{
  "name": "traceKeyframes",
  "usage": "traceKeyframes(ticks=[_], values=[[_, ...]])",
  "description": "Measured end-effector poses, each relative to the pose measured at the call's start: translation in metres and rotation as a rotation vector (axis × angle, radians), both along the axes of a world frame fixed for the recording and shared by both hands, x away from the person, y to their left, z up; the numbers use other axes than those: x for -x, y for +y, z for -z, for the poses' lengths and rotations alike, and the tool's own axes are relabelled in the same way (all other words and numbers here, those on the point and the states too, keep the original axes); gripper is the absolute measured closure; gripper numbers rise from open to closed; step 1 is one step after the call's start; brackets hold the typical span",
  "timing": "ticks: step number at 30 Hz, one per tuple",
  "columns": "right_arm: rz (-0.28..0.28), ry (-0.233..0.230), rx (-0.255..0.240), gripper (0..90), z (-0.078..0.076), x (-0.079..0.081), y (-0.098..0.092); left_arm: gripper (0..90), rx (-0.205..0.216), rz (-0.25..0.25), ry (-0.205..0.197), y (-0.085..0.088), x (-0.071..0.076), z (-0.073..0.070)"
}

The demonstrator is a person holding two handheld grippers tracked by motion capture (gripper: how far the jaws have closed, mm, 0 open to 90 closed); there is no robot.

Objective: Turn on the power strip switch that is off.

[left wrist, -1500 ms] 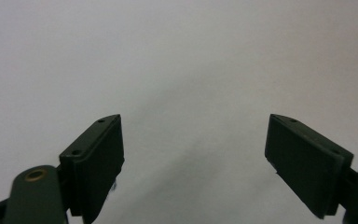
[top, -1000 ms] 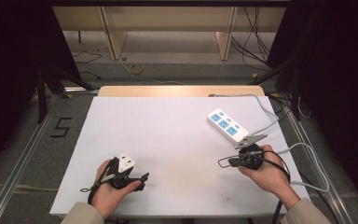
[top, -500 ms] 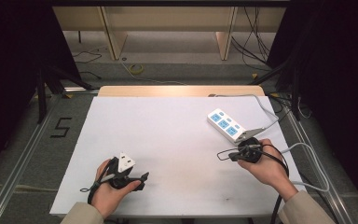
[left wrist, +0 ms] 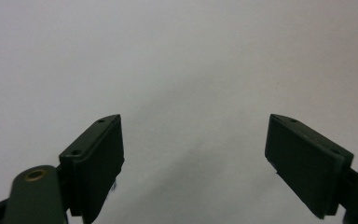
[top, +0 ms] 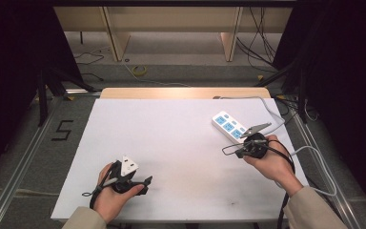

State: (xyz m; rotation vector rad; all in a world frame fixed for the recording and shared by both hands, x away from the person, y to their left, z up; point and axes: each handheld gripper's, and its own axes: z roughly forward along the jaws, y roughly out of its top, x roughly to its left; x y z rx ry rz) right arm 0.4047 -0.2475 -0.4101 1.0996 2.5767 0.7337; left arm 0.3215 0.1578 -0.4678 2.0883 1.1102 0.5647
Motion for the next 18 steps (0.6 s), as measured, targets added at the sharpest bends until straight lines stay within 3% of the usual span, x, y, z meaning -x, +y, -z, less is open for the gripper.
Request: traceKeyframes(ticks=[18], values=[[0.033, 0.004, 0.018, 90.0, -0.008, -0.025, 0.001, 19.1, 0.001, -0.001, -0.003, -0.001, 0.0, 0.0]])
